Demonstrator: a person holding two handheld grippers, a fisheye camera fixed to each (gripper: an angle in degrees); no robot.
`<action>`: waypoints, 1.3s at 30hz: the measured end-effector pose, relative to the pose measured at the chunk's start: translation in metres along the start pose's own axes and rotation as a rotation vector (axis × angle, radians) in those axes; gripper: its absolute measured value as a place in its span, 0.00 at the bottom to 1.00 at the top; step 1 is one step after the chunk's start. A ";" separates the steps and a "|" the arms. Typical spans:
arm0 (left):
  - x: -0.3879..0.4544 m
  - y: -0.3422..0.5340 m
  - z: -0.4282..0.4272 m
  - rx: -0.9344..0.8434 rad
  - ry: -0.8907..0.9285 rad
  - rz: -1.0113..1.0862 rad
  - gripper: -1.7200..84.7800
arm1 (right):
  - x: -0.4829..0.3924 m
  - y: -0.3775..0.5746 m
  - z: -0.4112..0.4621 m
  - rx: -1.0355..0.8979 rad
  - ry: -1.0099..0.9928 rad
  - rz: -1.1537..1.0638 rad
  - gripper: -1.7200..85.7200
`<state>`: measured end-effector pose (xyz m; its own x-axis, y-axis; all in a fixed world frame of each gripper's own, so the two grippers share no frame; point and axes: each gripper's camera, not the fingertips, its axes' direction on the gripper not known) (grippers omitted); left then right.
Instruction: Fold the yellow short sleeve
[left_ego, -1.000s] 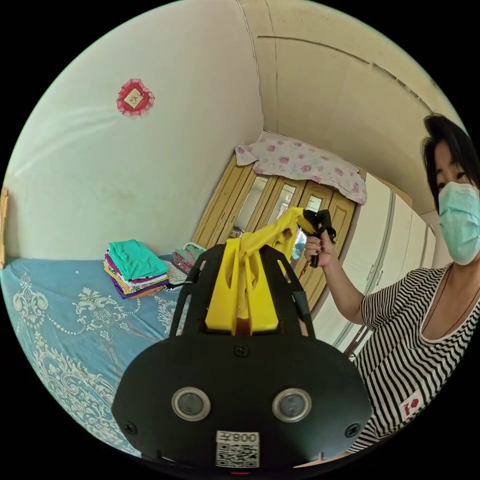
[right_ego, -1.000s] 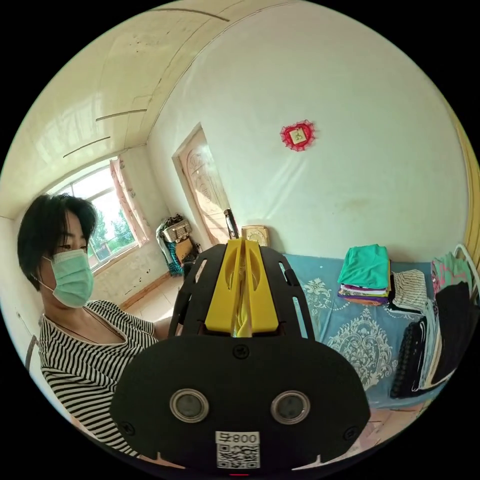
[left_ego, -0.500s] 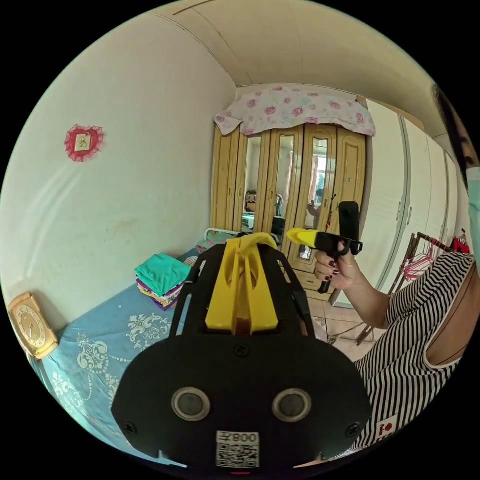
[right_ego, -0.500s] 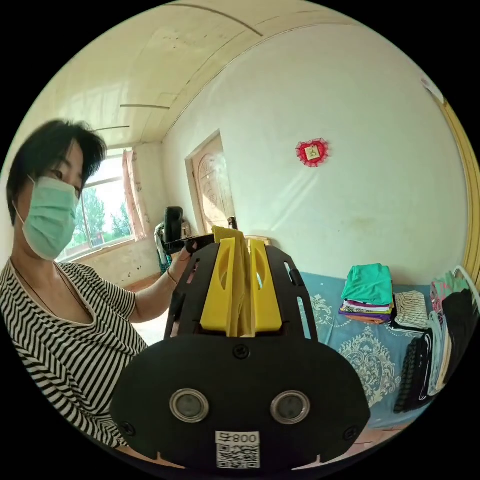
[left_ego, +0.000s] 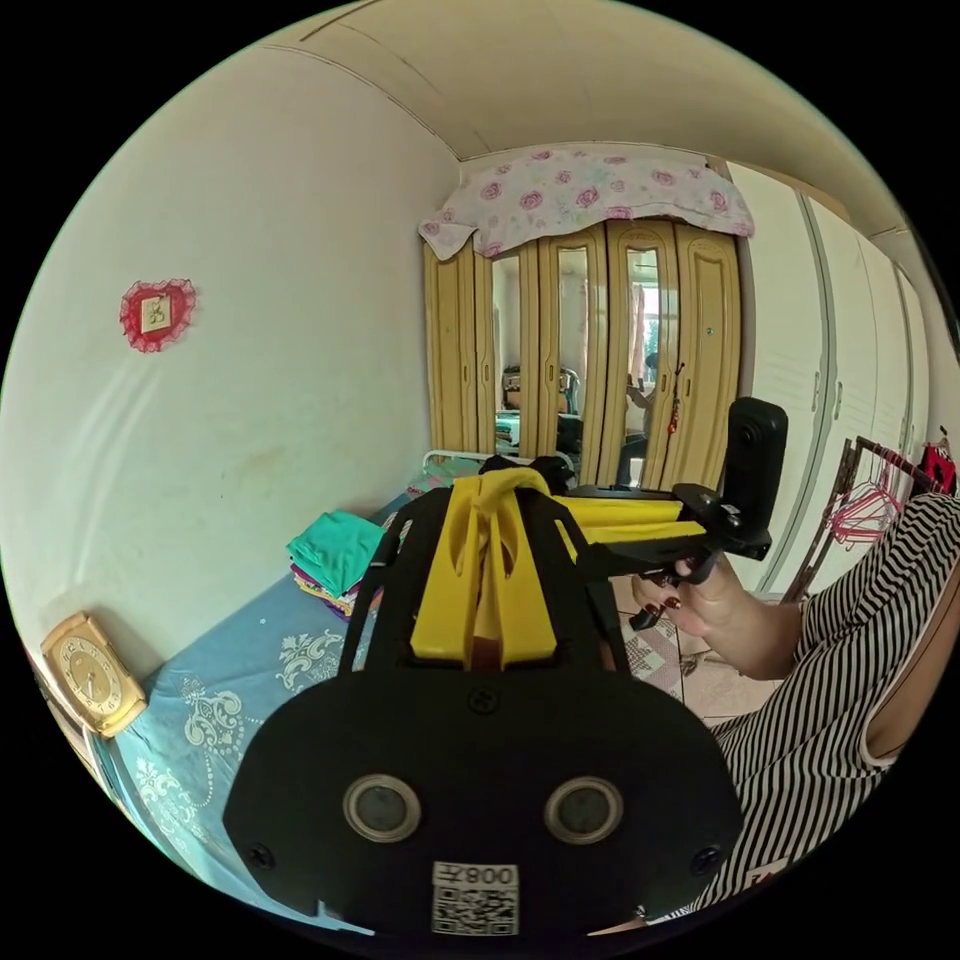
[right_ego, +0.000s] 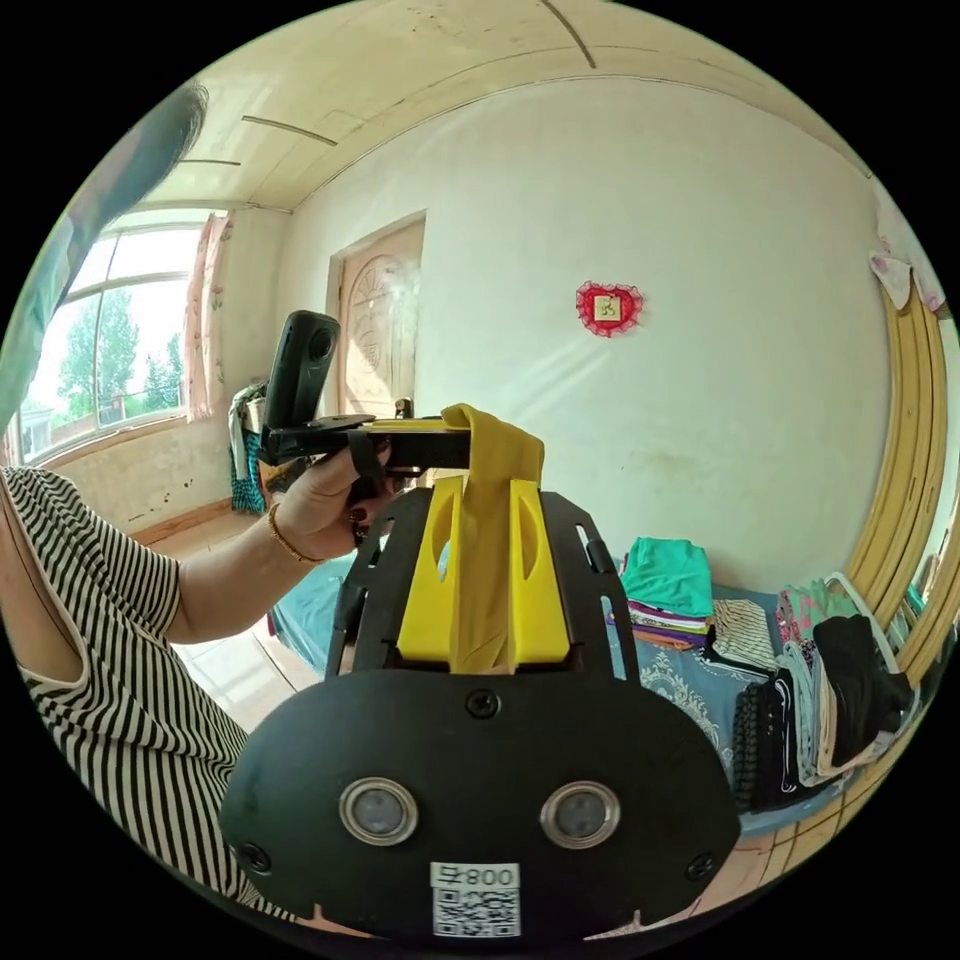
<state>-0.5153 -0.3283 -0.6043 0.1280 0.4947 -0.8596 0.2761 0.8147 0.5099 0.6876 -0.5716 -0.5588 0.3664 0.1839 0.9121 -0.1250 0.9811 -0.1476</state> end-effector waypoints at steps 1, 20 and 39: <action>0.002 -0.001 0.002 0.002 -0.001 0.002 0.02 | -0.004 0.002 0.000 -0.008 0.055 -0.007 0.07; -0.041 0.055 -0.017 0.051 -0.004 -0.155 0.10 | -0.010 -0.032 -0.073 0.029 0.077 -0.154 0.03; -0.021 0.128 0.095 -0.302 0.240 -0.219 0.14 | -0.010 -0.082 -0.165 0.123 -0.010 -0.224 0.03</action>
<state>-0.3918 -0.2627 -0.5243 -0.1370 0.3279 -0.9347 -0.0229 0.9423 0.3339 0.8463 -0.6444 -0.6189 0.3881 -0.0386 0.9208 -0.1530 0.9826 0.1057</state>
